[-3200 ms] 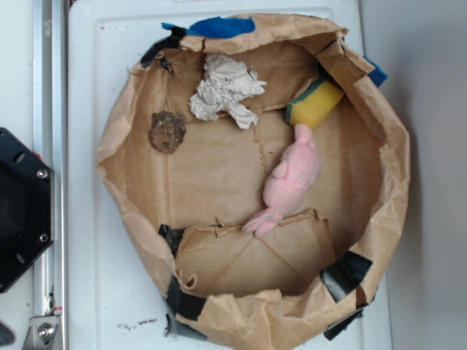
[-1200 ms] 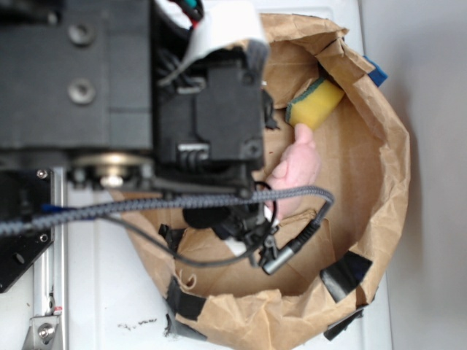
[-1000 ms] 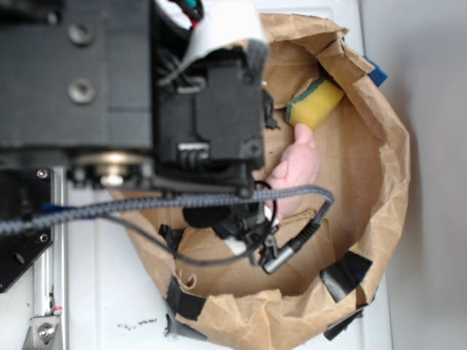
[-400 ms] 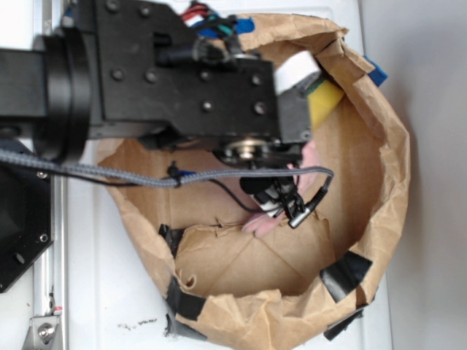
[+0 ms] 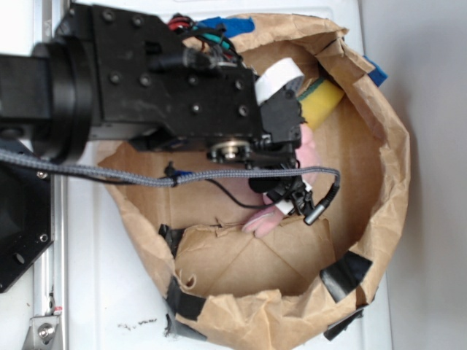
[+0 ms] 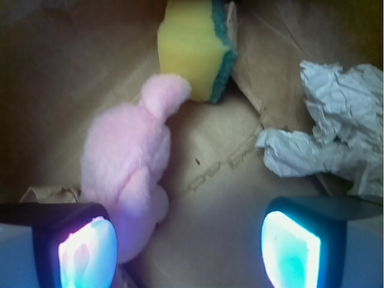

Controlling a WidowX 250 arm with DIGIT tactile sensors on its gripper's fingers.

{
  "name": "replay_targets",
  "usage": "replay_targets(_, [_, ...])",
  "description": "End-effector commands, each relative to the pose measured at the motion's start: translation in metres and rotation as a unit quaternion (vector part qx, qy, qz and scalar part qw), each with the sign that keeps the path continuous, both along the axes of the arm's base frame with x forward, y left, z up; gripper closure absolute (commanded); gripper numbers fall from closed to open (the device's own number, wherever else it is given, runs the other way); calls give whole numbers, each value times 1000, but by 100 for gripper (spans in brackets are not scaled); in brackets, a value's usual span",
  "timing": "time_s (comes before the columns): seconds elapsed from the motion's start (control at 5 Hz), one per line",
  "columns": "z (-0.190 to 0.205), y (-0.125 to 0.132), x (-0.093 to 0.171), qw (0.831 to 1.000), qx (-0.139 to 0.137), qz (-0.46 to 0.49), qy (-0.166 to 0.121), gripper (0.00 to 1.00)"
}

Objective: Grab the pink bunny.

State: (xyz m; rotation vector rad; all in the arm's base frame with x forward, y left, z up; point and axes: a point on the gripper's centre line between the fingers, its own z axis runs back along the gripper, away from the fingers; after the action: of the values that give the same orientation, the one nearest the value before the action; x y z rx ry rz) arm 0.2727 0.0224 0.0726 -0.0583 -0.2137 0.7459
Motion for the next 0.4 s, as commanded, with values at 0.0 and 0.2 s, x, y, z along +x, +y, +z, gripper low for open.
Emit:
replay_targets(0.0, [37,15,7,999,-22,9,-46,0])
replay_targets(0.2, [49,14,6,998,-16,9,-58,0])
